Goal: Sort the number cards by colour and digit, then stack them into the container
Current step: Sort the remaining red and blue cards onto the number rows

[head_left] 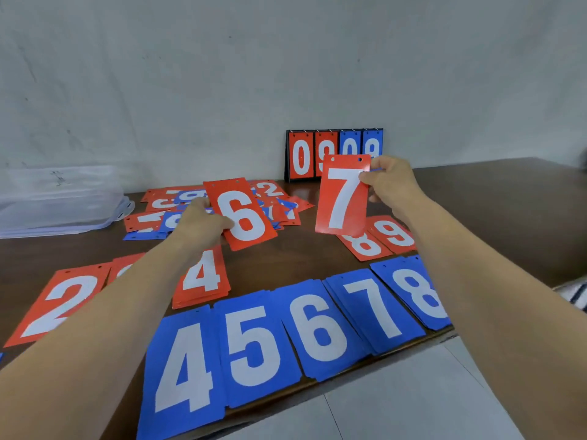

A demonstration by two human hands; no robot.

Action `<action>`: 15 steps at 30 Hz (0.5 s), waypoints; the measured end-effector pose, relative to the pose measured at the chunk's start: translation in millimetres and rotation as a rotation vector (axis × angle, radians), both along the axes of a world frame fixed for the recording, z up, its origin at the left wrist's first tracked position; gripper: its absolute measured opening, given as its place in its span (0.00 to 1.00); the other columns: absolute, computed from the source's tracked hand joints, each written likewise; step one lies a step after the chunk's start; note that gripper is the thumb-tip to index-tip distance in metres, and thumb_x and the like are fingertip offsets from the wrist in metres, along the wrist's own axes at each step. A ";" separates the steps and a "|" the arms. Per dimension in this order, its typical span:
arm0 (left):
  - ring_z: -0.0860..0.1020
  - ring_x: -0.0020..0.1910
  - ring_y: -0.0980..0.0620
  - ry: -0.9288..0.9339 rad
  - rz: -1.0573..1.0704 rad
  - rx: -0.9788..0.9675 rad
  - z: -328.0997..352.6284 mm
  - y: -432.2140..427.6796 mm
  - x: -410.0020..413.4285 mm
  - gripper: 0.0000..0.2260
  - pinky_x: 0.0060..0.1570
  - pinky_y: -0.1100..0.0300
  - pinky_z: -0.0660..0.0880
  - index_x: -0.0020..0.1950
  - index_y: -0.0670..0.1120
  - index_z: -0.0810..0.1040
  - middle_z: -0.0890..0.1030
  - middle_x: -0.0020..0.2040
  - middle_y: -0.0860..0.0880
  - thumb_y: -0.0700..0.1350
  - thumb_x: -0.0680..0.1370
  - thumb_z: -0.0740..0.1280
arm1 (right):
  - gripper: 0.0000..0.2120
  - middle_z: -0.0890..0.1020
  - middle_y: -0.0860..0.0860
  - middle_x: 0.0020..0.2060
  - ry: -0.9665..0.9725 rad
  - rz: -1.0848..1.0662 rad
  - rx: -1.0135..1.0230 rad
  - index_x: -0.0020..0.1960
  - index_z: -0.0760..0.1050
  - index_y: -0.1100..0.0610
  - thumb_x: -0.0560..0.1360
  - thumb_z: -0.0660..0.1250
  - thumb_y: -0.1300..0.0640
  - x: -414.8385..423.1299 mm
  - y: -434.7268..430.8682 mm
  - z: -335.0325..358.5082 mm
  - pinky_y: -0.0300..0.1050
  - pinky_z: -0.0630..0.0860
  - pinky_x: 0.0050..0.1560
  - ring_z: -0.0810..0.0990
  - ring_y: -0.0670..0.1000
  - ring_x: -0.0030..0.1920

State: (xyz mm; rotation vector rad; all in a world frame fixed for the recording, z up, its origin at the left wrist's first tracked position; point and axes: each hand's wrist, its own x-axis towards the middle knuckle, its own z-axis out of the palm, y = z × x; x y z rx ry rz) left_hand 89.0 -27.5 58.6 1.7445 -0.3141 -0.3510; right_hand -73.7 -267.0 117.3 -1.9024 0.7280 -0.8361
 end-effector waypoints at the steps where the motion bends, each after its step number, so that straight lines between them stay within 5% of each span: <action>1: 0.79 0.52 0.45 0.011 -0.012 0.004 -2.4 -4.2 -3.5 0.25 0.36 0.56 0.78 0.73 0.45 0.66 0.78 0.63 0.43 0.36 0.77 0.68 | 0.02 0.80 0.52 0.48 -0.003 -0.011 0.009 0.52 0.73 0.57 0.79 0.64 0.61 -4.5 -2.3 -1.9 0.35 0.74 0.30 0.79 0.47 0.39; 7: 0.79 0.56 0.44 0.084 -0.030 0.049 -15.5 -23.0 -18.4 0.26 0.35 0.55 0.78 0.73 0.46 0.65 0.76 0.65 0.44 0.37 0.77 0.69 | 0.06 0.82 0.54 0.50 0.012 -0.018 0.060 0.55 0.75 0.59 0.79 0.65 0.61 -16.8 -10.3 -16.3 0.36 0.75 0.33 0.82 0.50 0.45; 10: 0.78 0.61 0.42 0.088 -0.006 0.093 -14.9 -30.5 -19.0 0.26 0.44 0.51 0.80 0.73 0.46 0.65 0.75 0.67 0.43 0.38 0.77 0.69 | 0.04 0.81 0.51 0.44 0.032 0.030 0.050 0.53 0.75 0.59 0.79 0.64 0.62 -9.1 -12.8 -25.0 0.32 0.72 0.27 0.79 0.45 0.37; 15: 0.76 0.63 0.42 0.065 0.027 0.166 -15.2 -44.8 -16.2 0.26 0.55 0.44 0.79 0.73 0.47 0.65 0.73 0.68 0.43 0.39 0.77 0.70 | 0.01 0.81 0.52 0.46 0.118 0.126 0.054 0.51 0.75 0.57 0.79 0.65 0.60 20.4 -24.2 -37.4 0.37 0.73 0.34 0.80 0.47 0.42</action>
